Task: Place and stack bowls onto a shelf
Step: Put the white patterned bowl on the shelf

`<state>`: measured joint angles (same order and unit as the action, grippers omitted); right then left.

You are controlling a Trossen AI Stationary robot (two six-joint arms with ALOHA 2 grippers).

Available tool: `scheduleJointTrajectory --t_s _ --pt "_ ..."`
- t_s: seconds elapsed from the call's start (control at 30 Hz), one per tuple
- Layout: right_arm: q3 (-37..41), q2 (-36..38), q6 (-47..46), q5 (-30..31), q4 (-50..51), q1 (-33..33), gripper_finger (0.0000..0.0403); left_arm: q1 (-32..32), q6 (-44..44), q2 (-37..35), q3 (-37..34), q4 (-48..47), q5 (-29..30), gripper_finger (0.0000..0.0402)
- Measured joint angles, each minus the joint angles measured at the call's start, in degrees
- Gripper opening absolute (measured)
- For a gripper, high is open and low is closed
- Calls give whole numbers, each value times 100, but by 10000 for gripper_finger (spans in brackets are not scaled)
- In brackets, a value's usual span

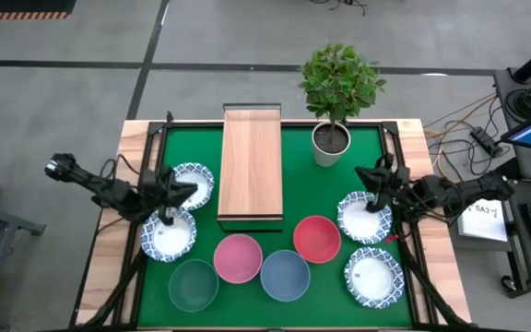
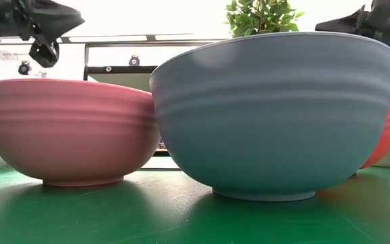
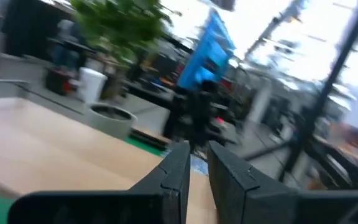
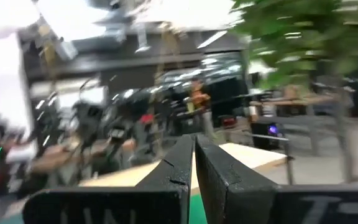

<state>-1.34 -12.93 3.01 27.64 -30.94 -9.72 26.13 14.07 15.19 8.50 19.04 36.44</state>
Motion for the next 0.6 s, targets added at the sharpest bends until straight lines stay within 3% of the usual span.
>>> scheduleJointTrajectory --t_s 0.07,0.2,0.33,0.47,0.6 --pt "0 -278 136 -361 -184 -3 9 6 13 276 92 104 -178 39" --pt "-88 -799 -214 -415 -1113 -2 9 5 693 781 702 165 -95 39" --pt "-461 -1145 -429 -973 -881 -2 9 71 983 1410 1655 -479 -296 39" --pt "-970 -1410 -743 -1488 -445 -4 9 131 1231 2268 2905 -2084 -323 39" --pt "-1616 -1503 -955 -1628 748 -27 9 147 2298 3095 4292 -4780 -395 39"
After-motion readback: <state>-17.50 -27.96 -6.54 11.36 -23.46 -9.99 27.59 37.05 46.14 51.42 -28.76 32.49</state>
